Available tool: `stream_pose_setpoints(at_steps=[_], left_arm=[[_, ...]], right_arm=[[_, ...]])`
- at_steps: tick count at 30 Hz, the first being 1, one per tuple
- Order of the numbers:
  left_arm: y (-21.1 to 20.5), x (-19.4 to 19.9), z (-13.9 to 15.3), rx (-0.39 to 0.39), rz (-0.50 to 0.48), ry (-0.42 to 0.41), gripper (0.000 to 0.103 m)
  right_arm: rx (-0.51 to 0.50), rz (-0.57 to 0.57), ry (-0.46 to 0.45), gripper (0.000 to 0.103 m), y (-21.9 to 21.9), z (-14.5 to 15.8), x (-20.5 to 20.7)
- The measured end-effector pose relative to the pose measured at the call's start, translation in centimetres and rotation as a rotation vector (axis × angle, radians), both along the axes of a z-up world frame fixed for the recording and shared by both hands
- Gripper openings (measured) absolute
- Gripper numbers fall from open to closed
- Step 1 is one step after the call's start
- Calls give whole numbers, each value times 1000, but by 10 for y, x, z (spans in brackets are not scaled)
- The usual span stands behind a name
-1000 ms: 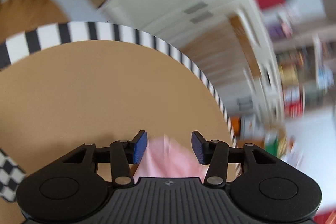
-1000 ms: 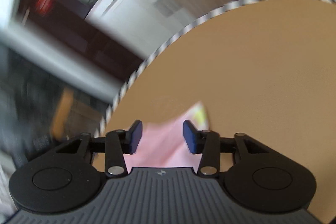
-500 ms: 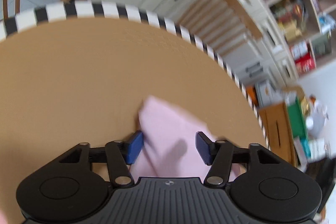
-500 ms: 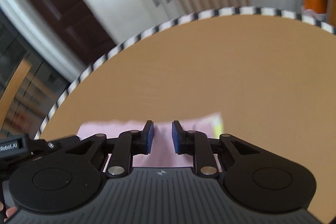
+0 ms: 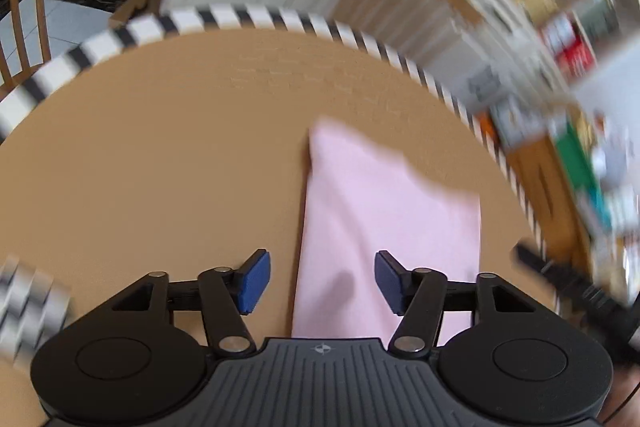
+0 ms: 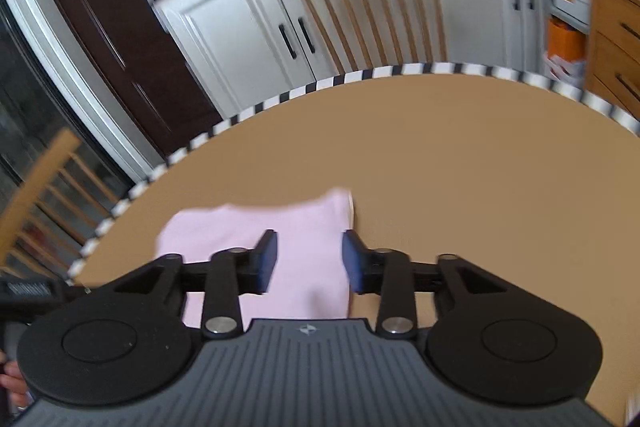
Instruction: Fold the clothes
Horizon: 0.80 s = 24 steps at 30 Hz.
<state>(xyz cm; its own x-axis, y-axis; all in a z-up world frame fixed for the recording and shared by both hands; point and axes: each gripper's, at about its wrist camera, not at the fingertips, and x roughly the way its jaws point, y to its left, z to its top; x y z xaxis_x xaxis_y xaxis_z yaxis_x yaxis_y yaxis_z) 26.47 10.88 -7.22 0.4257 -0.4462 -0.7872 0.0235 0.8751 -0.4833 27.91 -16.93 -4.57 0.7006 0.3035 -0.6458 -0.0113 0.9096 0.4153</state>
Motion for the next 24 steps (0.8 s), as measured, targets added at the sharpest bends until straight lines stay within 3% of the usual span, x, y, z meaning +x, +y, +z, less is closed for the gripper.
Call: stream_pose_setpoints(at_steps=[3,6,8,9,10,12,15,16,18,21,22,24], left_arm=[[8,-63,-3,25,-52,46,66],[10,-109,-9,16,-26,19,69],[3,-124,-8,45,-9,-3,65],[-5,-129,-6,79,-6,-16,62],[-10,-135,-7,121,-5,-30,57],[-22,-137,-4,196,-1,-42,30],[-34,-136,-3,241,-10,-43,11],[-36,-136,-2,270,-13,-50,10],[-41,-136,0,321,-22,-60,10],[-47,-130,1,349,-44,-54,10],[-47,-126,0,340,-39,-47,11],[-49,-116,-5,319,-31,-34,12]], right_arm=[[103,-19,62,41,-12,-5,-79],[155,-59,136,41,-12,-28,-130],[158,-80,164,32,-16,-34,-154],[149,-87,152,22,-19,-36,-159],[143,-92,141,18,-18,-38,-161],[133,-98,124,18,-16,-43,-164],[136,-70,139,17,-16,-50,-155],[85,-47,137,5,-8,-49,-152],[-63,-7,118,4,1,-39,-150],[-201,-51,108,3,-8,-26,-156],[-201,-65,101,5,-12,-23,-158],[-85,-43,55,7,-19,-18,-164]])
